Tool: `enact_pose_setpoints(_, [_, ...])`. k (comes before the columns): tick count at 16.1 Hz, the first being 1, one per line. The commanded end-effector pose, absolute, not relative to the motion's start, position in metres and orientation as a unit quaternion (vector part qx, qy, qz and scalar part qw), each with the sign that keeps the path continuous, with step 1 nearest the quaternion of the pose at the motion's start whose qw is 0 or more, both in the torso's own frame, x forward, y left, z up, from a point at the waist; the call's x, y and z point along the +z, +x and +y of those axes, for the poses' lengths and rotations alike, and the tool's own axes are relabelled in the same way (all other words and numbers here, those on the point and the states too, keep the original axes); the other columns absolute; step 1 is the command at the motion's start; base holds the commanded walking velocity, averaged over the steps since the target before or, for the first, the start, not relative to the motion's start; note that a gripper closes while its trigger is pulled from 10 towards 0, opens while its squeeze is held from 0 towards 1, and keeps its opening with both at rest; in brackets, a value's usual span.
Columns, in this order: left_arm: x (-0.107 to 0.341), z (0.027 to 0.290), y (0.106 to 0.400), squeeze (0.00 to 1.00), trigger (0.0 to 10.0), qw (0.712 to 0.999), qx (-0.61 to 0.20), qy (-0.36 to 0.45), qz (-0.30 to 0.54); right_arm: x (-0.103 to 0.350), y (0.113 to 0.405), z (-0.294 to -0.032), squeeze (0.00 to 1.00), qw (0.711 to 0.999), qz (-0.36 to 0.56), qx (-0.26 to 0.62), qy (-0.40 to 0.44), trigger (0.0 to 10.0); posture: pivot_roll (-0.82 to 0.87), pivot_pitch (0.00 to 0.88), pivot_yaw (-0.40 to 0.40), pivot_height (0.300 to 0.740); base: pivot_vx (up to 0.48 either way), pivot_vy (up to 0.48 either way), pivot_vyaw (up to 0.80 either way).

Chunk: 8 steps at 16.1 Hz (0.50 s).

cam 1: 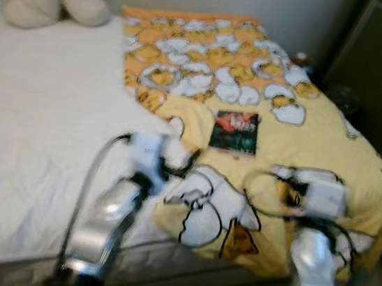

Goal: Clean up the room

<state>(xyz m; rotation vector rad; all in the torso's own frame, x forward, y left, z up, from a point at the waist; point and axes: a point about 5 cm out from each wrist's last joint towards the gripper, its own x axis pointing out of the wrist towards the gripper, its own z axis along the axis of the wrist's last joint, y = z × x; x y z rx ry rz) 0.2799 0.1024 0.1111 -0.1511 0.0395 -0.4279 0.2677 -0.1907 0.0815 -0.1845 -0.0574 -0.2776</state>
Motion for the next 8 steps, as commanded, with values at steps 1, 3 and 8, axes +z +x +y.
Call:
enact_pose_setpoints(1, [0.1147,0.0917,0.2810,0.00,10.0,0.972,-0.224,-0.074,0.014,0.0804,0.2686,-0.2037,0.00,0.983,-0.016,-0.159,-0.091,10.0,-0.03,0.000,0.019,0.740,0.480,0.000,0.00])
enact_pose_setpoints(3, [0.1150,0.0883,0.2815,0.00,10.0,0.970,-0.233,-0.071,0.014,0.0816,0.2700,-0.2070,0.00,0.982,-0.011,-0.166,-0.089,10.0,-0.03,0.000,0.018,0.740,0.480,0.000,0.00])
enact_pose_setpoints(8, [0.1160,0.0830,0.2808,0.00,10.0,0.965,-0.255,-0.061,0.015,0.0743,0.2764,-0.2082,0.00,0.983,0.020,-0.174,-0.047,10.0,-0.02,0.000,0.024,0.740,0.451,0.000,0.00])
